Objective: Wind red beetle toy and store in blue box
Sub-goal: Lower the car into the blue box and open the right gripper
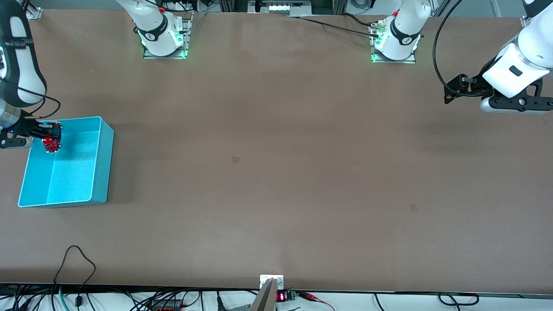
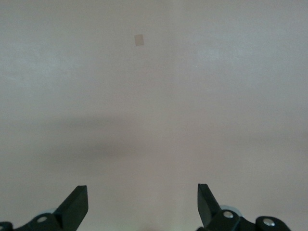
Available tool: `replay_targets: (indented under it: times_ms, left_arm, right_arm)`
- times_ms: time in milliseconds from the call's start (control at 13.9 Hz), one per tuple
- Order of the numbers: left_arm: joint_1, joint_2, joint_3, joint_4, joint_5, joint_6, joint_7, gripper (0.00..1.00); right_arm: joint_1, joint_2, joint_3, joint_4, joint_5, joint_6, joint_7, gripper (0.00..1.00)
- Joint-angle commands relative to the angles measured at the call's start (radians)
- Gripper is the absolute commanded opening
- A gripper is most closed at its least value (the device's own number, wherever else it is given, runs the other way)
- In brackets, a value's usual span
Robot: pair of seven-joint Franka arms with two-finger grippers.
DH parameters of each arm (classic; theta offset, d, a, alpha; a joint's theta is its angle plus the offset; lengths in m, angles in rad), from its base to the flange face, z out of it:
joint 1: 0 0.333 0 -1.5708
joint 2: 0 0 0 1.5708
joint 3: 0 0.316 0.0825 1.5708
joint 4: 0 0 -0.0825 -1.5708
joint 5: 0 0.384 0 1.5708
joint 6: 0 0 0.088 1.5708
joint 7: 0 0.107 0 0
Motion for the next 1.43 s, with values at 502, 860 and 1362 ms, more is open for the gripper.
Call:
replay_targets:
  times_ms: [502, 860, 1362]
  left_arm:
    - [0.004, 0.002, -0.005, 0.015, 0.019, -0.013, -0.002, 1.0]
    - [-0.002, 0.002, -0.005, 0.016, 0.019, -0.013, -0.002, 1.0]
    - [-0.002, 0.002, -0.005, 0.016, 0.019, -0.011, -0.002, 1.0]
  right_arm:
    - [-0.006, 0.167, 0.026, -0.014, 0.026, 0.138, 0.069, 0.0]
    - [-0.008, 0.189, 0.046, -0.016, 0.031, 0.155, 0.095, 0.0]
    - [-0.008, 0.184, 0.047, -0.014, 0.031, 0.15, 0.092, 1.0]
